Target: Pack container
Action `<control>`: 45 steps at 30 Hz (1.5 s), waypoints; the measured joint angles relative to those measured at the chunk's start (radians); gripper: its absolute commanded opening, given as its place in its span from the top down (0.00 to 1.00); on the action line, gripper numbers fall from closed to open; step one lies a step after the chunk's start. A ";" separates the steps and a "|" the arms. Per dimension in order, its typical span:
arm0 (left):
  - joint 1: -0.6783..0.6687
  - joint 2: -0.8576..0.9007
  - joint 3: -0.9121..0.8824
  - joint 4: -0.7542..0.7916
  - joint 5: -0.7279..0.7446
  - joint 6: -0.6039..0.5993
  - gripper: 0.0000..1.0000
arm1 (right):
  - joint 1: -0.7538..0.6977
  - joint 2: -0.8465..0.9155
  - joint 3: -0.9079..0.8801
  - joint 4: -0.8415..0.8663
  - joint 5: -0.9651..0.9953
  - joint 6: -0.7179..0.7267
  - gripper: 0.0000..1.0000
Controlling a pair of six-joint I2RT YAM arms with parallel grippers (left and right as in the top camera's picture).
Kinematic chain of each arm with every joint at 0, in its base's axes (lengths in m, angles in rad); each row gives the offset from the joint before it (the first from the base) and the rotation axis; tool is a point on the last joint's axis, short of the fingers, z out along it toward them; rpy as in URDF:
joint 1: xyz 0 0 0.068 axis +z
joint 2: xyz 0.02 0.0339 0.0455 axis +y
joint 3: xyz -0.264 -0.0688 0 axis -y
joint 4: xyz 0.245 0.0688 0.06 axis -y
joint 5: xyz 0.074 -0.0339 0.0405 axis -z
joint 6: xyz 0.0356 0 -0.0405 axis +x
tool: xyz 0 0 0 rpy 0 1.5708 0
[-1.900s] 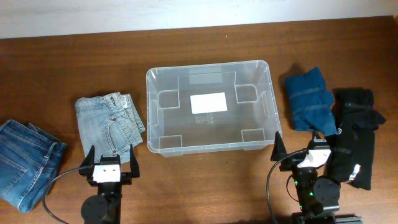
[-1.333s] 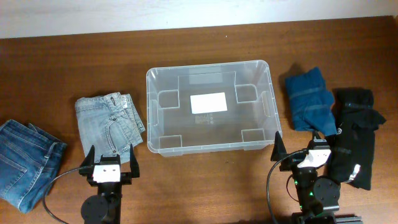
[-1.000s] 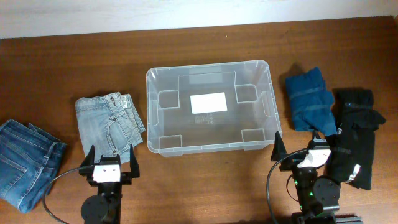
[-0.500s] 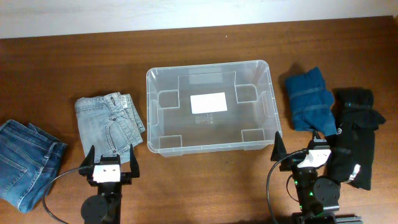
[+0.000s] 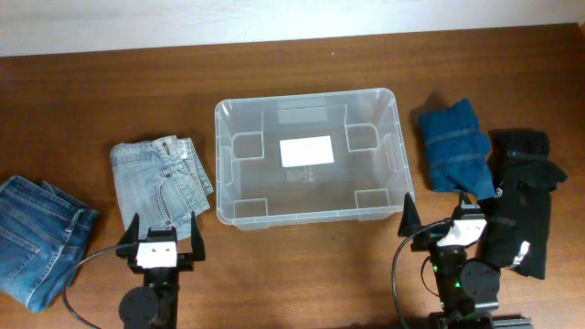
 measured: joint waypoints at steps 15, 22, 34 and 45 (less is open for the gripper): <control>0.000 0.000 0.000 0.000 0.000 0.000 0.01 | 0.000 0.000 0.000 0.000 0.000 0.000 0.01; 0.000 0.000 0.000 0.000 0.000 0.000 0.01 | 0.000 0.000 0.000 0.000 0.000 0.000 0.01; 0.000 0.000 0.000 0.000 0.000 0.000 0.01 | 0.000 0.000 0.000 0.000 0.000 0.000 0.01; 0.000 0.000 0.000 0.000 0.000 0.000 0.00 | 0.000 0.000 0.016 0.156 -0.130 0.248 0.01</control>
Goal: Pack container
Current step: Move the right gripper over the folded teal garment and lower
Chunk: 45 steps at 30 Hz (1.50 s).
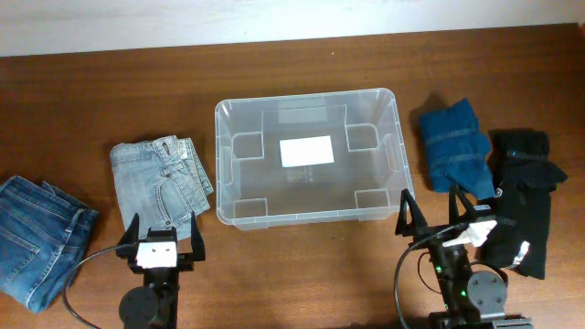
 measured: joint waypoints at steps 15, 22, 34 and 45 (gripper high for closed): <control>0.000 0.000 0.000 0.000 0.000 0.000 0.01 | 0.000 0.249 0.391 -0.078 0.032 0.035 0.01; 0.000 0.000 -0.001 0.001 0.000 0.000 0.01 | -0.034 0.694 0.827 -0.468 0.051 -0.036 0.01; 0.000 -0.001 -0.003 0.002 0.000 0.000 0.00 | -0.320 1.419 1.714 -1.218 -0.012 -0.277 0.02; 0.000 -0.001 -0.003 0.002 0.000 0.000 0.01 | -0.425 1.696 1.759 -1.220 -0.015 -0.446 0.18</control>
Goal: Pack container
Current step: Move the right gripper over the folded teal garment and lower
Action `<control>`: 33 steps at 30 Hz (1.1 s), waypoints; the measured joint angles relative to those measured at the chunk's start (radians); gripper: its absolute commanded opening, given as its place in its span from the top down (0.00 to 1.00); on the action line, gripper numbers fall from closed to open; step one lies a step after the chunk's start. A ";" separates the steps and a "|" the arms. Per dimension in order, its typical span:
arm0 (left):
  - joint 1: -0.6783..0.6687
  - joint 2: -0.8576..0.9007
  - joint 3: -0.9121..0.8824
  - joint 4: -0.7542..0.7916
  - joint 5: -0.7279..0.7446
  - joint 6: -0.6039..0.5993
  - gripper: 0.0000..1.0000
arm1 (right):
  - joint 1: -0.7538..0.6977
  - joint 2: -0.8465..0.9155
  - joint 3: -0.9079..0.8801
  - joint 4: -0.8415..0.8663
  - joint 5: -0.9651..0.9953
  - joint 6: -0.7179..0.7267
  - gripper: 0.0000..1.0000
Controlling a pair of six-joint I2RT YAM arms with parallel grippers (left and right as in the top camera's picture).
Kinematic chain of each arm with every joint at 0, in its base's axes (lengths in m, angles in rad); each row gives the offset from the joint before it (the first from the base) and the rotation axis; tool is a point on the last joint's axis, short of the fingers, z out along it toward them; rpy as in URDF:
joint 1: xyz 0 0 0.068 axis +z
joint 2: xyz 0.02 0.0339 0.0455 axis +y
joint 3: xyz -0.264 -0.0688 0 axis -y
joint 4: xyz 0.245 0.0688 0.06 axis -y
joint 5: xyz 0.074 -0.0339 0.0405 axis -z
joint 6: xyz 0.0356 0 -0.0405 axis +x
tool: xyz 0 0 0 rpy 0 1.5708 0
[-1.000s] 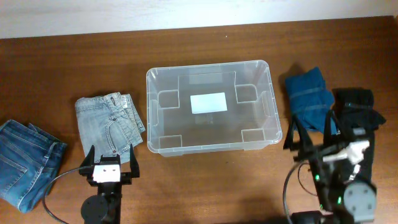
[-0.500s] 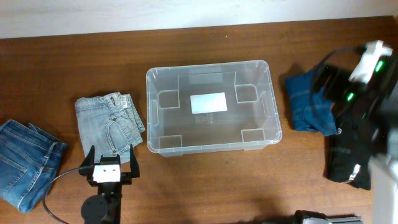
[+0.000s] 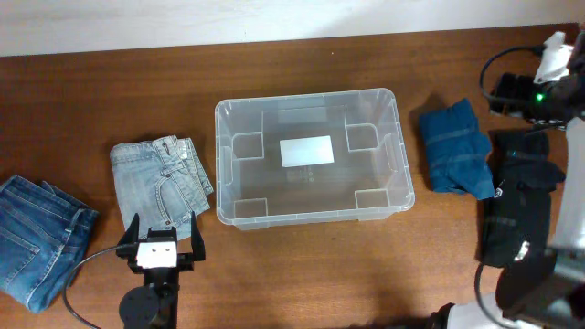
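The clear plastic container point(image 3: 222, 164) stands empty and lidless in the middle of the table. Folded light-blue jeans point(image 3: 157, 178) lie to its left, and darker jeans point(image 3: 37, 239) sit at the far left edge. To its right are a folded teal garment point(image 3: 454, 148) and a black garment point(image 3: 523, 206). My left gripper point(image 3: 164, 234) rests open near the front edge, just below the light jeans. My right gripper point(image 3: 514, 94) is raised at the far right, above the top of the black garment; its jaws cannot be made out.
The right arm point(image 3: 567, 183) stretches along the table's right edge, partly covering the black garment. A white wall borders the far side of the table. Cables trail from both arm bases at the front.
My right arm has gone from its low pose near the front edge to the far right corner, above the teal and black garments. The left arm and all clothes are unmoved.
At first both grippers rested open at the front edge, with the container empty. Then the right gripper had shifted slightly at its base. Now the right arm reaches to the far right, over the garments there, and nothing has been lifted.
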 measured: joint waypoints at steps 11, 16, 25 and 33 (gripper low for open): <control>0.000 0.000 0.000 0.000 0.000 0.000 0.01 | -0.056 0.284 0.005 0.033 -0.038 -0.084 0.19; 0.000 0.000 0.000 0.000 0.000 0.000 0.01 | -0.063 0.389 0.005 0.064 -0.052 -0.096 0.19; 0.000 0.000 0.000 0.000 0.000 0.000 0.01 | -0.063 0.471 0.005 0.113 -0.076 -0.105 0.18; 0.000 0.000 0.000 0.000 0.000 0.000 0.01 | -0.069 0.512 0.016 0.117 -0.150 -0.112 0.19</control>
